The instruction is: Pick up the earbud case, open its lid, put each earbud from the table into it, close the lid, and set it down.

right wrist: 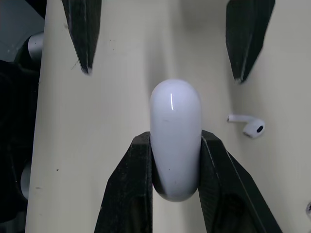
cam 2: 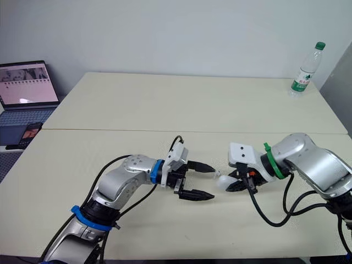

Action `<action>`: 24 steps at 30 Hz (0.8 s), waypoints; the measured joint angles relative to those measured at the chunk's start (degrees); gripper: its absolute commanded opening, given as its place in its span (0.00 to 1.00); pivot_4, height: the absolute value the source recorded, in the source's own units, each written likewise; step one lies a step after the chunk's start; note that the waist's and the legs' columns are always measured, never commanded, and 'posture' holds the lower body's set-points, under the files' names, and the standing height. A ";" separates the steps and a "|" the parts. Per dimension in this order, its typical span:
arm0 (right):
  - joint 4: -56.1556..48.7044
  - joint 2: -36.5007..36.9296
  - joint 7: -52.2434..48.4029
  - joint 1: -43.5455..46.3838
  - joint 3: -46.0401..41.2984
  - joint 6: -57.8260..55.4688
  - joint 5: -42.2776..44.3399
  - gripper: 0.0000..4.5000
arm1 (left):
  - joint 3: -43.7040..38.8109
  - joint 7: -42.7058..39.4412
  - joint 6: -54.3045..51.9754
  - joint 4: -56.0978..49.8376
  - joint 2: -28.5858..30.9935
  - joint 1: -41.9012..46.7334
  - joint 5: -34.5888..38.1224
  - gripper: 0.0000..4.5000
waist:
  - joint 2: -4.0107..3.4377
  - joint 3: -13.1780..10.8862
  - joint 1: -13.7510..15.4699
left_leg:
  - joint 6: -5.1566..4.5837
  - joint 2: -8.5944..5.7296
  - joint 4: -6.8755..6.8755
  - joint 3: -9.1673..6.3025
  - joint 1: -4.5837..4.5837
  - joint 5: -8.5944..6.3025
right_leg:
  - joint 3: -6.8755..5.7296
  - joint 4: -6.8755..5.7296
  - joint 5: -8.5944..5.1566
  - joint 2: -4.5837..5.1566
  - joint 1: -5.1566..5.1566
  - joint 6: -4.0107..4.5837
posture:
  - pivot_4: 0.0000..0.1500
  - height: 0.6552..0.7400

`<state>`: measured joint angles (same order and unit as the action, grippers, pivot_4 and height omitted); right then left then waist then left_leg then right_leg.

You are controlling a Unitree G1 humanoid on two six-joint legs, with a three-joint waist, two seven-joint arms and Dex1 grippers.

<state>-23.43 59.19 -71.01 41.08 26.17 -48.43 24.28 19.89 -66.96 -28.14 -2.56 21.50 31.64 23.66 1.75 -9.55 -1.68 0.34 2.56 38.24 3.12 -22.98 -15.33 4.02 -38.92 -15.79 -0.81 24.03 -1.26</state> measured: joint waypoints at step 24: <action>-0.97 -3.40 0.16 0.72 1.50 -3.54 -6.28 0.18 | 0.56 1.01 -0.44 -0.02 -1.19 0.16 -2.32 0.18 | 0.00 0.00 -0.06 | 0.00 0.01 0.06 0.00 -0.01 0.00 | -0.01 -0.08 0.01 0.00 0.02 0.01 | 1.00 0.95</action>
<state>-24.40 55.79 -70.85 41.80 27.67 -51.97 18.01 20.45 -65.95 -28.58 -2.58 20.31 31.80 21.34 1.74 -9.54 -1.74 0.34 2.57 38.30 3.12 -22.99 -15.33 4.01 -39.00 -15.78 -0.81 24.04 -1.24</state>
